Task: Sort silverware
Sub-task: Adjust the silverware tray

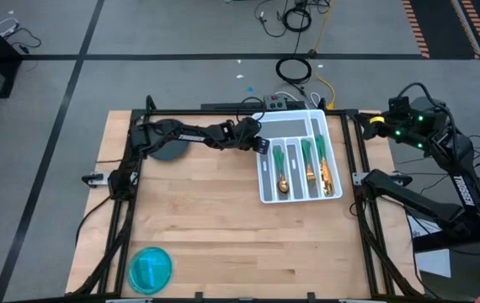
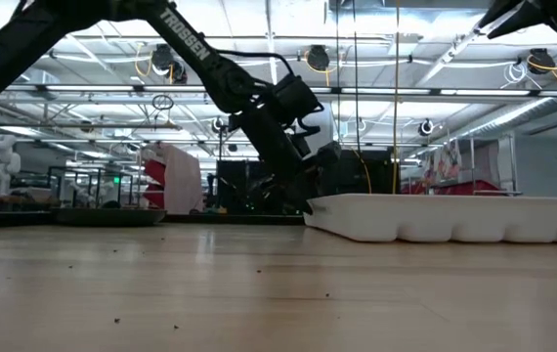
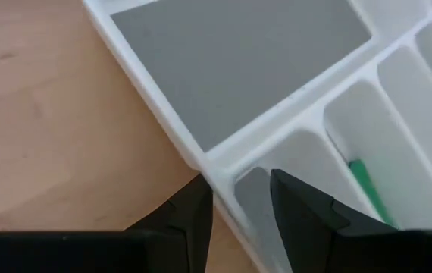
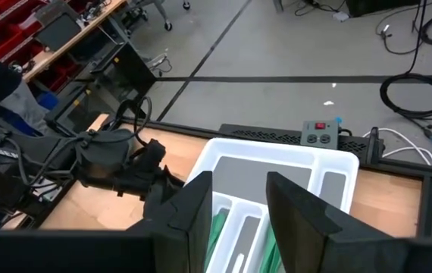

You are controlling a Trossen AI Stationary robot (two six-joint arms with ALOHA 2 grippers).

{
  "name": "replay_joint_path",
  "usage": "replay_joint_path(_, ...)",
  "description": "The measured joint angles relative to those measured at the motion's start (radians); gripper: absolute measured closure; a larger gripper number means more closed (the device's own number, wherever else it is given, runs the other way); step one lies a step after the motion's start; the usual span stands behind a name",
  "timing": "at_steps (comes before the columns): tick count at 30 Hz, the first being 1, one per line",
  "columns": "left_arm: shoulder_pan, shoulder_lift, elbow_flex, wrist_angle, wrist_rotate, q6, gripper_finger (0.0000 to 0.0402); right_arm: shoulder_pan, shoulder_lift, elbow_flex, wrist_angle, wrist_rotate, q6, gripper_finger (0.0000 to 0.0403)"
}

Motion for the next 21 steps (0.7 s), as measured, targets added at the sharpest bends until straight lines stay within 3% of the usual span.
replay_joint_path(9, 0.002, 0.000, -0.001, 0.119, 0.023, -0.047, 0.0263, 0.000, 0.000, 0.000, -0.013, 0.000, 0.000, 0.0287)
replay_joint_path(21, 0.012, -0.003, 0.003, 0.011, 0.044, 0.031, 0.0258, 0.000, 0.000, -0.001, -0.093, -0.027, 0.018, 0.0287)
